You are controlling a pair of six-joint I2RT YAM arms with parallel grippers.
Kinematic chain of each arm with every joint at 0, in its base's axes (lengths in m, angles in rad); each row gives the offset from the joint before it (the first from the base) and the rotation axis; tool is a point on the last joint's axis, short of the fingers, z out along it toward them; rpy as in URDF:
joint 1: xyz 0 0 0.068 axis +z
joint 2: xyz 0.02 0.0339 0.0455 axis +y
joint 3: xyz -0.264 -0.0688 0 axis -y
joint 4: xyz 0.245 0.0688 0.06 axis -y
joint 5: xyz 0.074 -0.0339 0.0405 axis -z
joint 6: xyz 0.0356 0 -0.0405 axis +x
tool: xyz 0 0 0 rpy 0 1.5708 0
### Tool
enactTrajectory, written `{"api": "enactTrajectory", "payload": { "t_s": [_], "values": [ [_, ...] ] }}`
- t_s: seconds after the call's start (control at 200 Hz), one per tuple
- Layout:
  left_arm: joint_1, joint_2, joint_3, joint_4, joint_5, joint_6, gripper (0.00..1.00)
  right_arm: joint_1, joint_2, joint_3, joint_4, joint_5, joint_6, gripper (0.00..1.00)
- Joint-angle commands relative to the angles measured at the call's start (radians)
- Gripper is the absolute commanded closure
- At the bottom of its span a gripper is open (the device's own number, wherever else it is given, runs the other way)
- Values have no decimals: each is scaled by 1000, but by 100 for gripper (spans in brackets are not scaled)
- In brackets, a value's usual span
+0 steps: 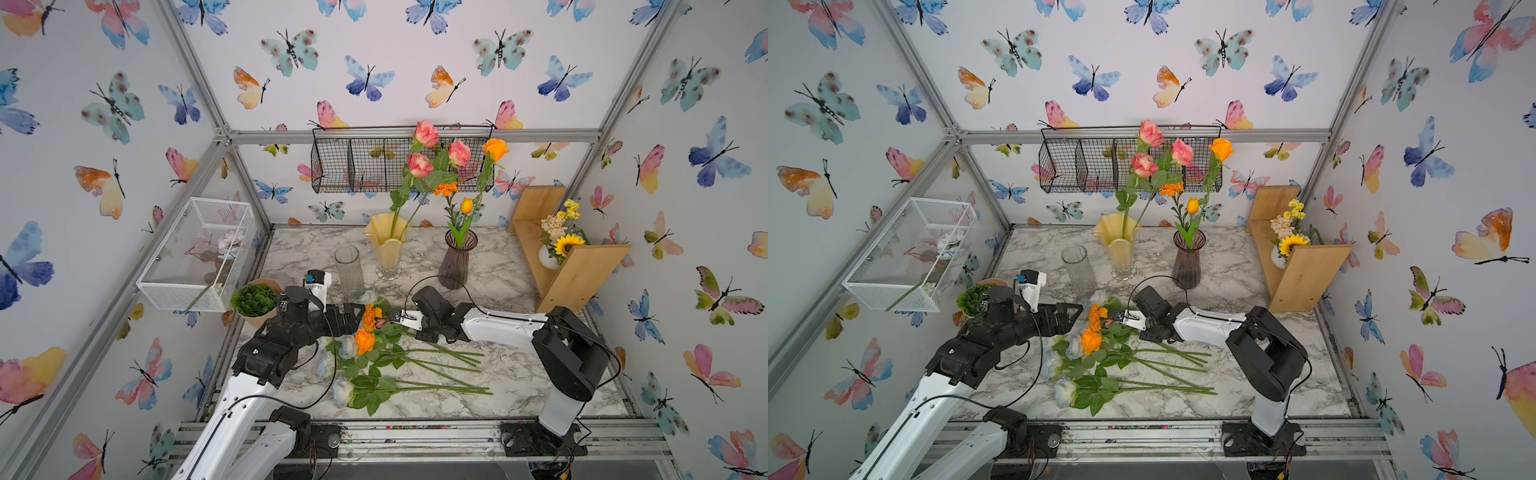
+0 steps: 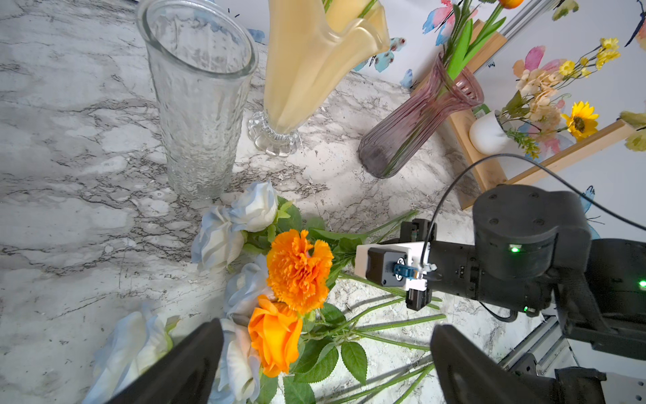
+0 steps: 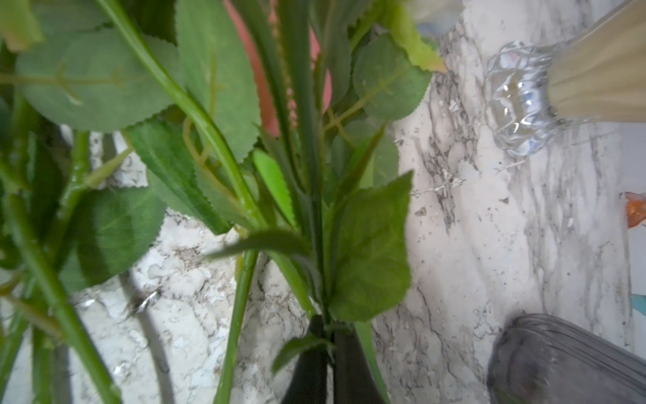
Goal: Arrange the flowers in different vases according to their colors
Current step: Pick up the flower at the center of the board.
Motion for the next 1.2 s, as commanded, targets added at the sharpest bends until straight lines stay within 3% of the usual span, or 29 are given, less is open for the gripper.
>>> {"api": "enactTrajectory", "payload": {
  "t_s": [0.0, 0.245, 0.611, 0.886, 1.196],
  "values": [
    [5, -8, -11, 14, 23, 8, 1, 4, -50, 59, -76, -29, 27, 98],
    [5, -12, -11, 14, 22, 8, 1, 1, -88, 112, -95, -66, 41, 98],
    [5, -14, -11, 14, 19, 6, 1, -3, 26, 324, -297, -154, 114, 98],
    [5, -16, -11, 14, 20, 7, 1, -53, -152, 205, -21, -165, 232, 98],
    [5, -19, -11, 14, 18, 6, 1, -126, -319, 206, 169, -132, 401, 98]
  ]
}}
